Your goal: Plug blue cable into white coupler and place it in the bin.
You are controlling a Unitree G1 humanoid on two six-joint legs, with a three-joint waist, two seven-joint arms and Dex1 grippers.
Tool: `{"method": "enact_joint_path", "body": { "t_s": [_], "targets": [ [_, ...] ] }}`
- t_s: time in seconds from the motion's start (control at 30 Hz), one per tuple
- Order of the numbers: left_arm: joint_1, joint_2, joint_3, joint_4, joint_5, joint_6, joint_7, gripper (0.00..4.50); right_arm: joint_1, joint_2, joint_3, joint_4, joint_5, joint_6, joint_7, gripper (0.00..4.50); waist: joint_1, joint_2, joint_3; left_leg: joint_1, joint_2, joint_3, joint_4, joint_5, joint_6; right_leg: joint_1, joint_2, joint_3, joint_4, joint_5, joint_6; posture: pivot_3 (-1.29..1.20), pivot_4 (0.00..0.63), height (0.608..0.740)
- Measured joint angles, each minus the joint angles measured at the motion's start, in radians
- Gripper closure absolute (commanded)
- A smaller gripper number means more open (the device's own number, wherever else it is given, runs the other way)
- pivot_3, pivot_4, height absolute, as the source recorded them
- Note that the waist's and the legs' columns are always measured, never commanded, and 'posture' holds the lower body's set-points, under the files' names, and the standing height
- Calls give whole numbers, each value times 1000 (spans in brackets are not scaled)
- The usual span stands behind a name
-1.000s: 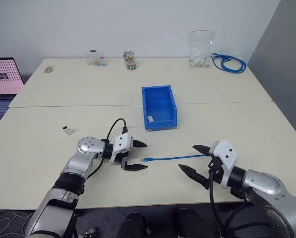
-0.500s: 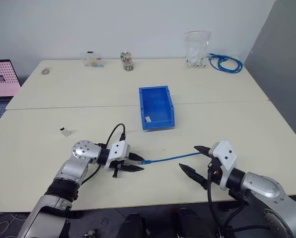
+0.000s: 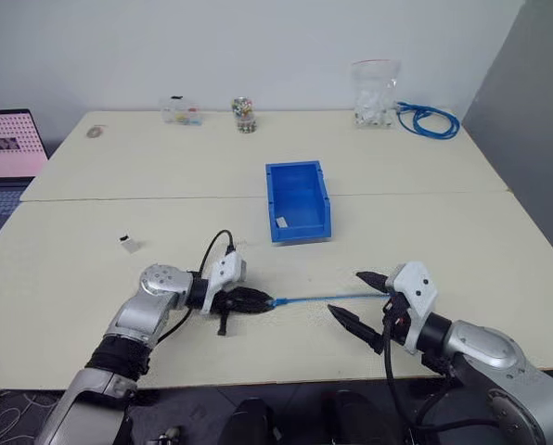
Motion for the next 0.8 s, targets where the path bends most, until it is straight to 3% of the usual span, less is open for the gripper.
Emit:
{"method": "enact_joint_path", "body": {
  "t_s": [0.1, 0.13, 0.2, 0.33, 0.53, 0.77, 0.8],
  "targets": [
    [-45, -22, 108, -154, -237, 457, 93, 4278, 13, 46, -164, 18, 344, 159, -89, 0, 0, -1, 0, -1, 0, -1, 0, 0, 0, 0, -2, 0, 0, 0, 0, 0, 150, 740],
    [-67, -44, 156, -192, -311, 579, 135, 4278, 31, 26, -194, 48, 531, 189, -139, 0, -1, -1, 0, 0, 0, -1, 0, 0, 0, 0, -2, 0, 0, 0, 0, 0, 150, 740],
    [-80, -90, 241, -247, -418, 743, 200, 4278, 71, -30, -206, 101, 807, 210, -217, 0, -3, 0, 1, 1, 0, 0, -1, 0, 0, 1, -3, 1, 0, 0, 0, 0, 150, 740],
    [-71, -194, 366, -295, -571, 988, 315, 4278, 56, -95, -172, 199, 1128, 182, -355, 0, -14, 0, 1, 2, 2, 2, -1, 0, 0, 0, -1, 2, 1, 0, 0, 0, 150, 740],
    [-9, -225, 401, -370, -713, 1074, 444, 4278, -54, -20, -29, 279, 1325, 70, -474, 0, -10, 0, 1, 2, 2, 1, -2, 0, 0, 0, 0, 3, 0, 0, -1, 0, 150, 740],
    [-6, -225, 421, -369, -827, 1074, 555, 4278, -82, -15, 54, 280, 1320, 32, -493, 0, 0, 0, 0, 2, 0, 3, -2, 0, 0, 0, -2, 4, -1, 0, 0, 0, 150, 740],
    [-6, -224, 421, -365, -841, 1074, 567, 4278, -86, -15, 63, 280, 1318, 28, -493, 184, 0, 0, 0, 2, 0, 3, -2, 0, 0, 0, -2, 3, -1, 0, 0, 0, 150, 740]
  ]
}}
